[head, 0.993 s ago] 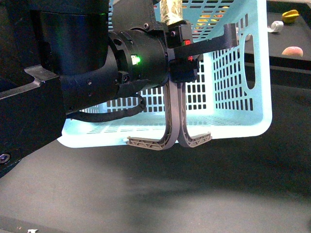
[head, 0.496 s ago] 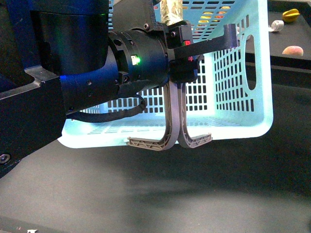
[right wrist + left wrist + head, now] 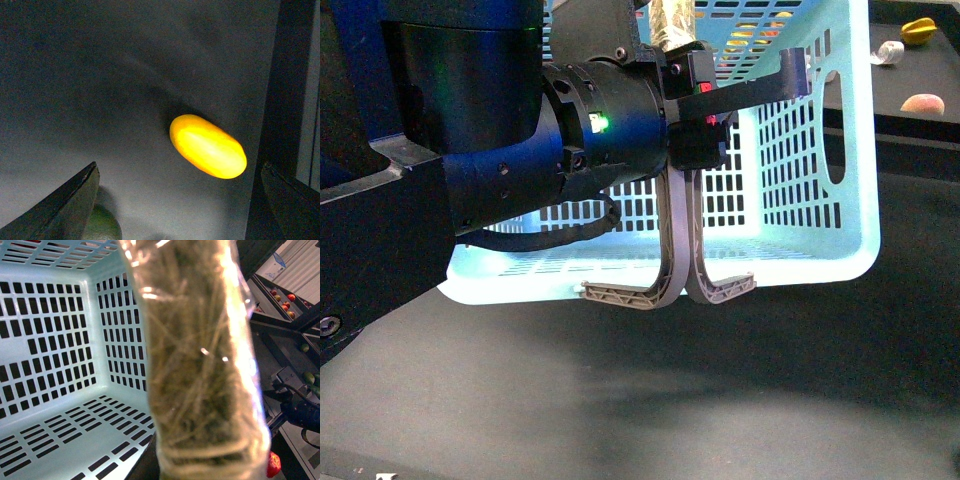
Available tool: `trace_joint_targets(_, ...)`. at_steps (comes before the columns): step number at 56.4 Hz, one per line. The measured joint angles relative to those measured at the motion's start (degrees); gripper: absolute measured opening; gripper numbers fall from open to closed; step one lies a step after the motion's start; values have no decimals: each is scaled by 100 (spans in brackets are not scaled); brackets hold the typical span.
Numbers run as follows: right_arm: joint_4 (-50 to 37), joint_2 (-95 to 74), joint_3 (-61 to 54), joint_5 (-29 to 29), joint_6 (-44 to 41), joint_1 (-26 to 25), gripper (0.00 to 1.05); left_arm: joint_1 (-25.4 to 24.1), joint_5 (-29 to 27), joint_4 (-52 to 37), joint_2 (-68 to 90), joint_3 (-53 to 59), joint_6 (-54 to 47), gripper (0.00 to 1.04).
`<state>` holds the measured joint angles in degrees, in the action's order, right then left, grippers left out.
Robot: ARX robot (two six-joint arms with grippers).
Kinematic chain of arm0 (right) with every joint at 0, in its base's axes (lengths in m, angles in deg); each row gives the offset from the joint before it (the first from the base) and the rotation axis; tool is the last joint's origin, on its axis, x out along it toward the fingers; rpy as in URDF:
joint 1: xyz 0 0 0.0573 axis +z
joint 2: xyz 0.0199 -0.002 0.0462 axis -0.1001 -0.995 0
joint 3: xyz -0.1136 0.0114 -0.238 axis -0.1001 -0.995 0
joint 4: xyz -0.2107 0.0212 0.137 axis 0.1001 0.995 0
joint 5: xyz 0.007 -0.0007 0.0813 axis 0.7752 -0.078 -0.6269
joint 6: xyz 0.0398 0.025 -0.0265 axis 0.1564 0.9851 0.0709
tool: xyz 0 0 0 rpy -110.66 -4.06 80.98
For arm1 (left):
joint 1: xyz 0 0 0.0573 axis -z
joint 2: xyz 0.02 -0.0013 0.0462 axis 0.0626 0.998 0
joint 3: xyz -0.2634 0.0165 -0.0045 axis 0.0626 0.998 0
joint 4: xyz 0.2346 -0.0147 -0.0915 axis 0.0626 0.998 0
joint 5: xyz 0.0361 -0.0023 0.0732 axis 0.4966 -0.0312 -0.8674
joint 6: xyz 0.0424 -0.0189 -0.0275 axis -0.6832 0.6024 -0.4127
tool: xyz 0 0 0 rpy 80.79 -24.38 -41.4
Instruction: Pick mango with right arm and hold basket with left
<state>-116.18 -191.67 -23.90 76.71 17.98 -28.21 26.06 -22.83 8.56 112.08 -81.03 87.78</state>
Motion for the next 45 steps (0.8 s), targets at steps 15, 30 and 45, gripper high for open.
trace_joint_targets(15, 577, -439, 501, 57, -1067, -133, 96, -2, -2, 0, 0, 0, 0, 5)
trace_joint_targets(30, 1036, -852, 1215, 227, -1777, -404, 96, -2, -4, 0, 0, 0, 0, 5)
trace_joint_targets(45, 1602, -1285, 1897, 400, -1991, -717, 96, -2, 2, 0, 0, 0, 2, 5)
